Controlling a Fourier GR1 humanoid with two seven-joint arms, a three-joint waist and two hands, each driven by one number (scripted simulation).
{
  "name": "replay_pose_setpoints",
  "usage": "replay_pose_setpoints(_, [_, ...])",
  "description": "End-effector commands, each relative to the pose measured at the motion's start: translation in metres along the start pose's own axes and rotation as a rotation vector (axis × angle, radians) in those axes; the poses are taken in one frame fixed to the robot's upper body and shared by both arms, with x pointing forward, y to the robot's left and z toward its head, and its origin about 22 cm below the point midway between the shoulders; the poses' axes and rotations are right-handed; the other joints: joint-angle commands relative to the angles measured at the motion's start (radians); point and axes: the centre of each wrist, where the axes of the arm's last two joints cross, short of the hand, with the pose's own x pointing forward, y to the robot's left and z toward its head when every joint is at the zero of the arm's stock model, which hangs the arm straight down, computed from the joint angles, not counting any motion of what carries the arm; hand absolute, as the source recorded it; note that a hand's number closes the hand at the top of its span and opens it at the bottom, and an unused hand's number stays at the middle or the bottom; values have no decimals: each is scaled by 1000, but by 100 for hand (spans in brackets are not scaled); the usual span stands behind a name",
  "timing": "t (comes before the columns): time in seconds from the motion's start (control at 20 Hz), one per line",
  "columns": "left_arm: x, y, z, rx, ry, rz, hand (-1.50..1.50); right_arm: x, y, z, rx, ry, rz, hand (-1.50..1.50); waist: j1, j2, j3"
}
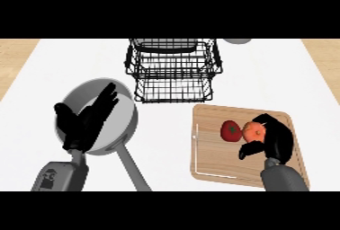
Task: Pick the squash from the cutting board and place it in the tiered basket
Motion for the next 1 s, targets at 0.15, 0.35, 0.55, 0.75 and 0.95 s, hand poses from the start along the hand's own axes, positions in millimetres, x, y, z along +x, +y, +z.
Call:
replay_pose_setpoints(0.15, [-3,8,2,3,4,6,0,13,9,13,-124,-48,-70,150,1,19,23])
replay_pose_setpoints(0.35, [-4,6,4,3,15,-7,0,44,18,53,173,-101,115,150,-3,13,19])
replay_pose_setpoints(0.55, [-4,0,5,20,7,-10,0,54,2,72,294,-130,201,150,-15,9,20])
replay_pose_setpoints(0.75, [-4,-1,-1,33,3,-27,0,105,-51,85,241,-128,10,150,-22,10,21])
replay_pose_setpoints(0.95, [-11,7,6,40,13,11,0,134,-112,120,158,-166,-143,150,-21,7,21])
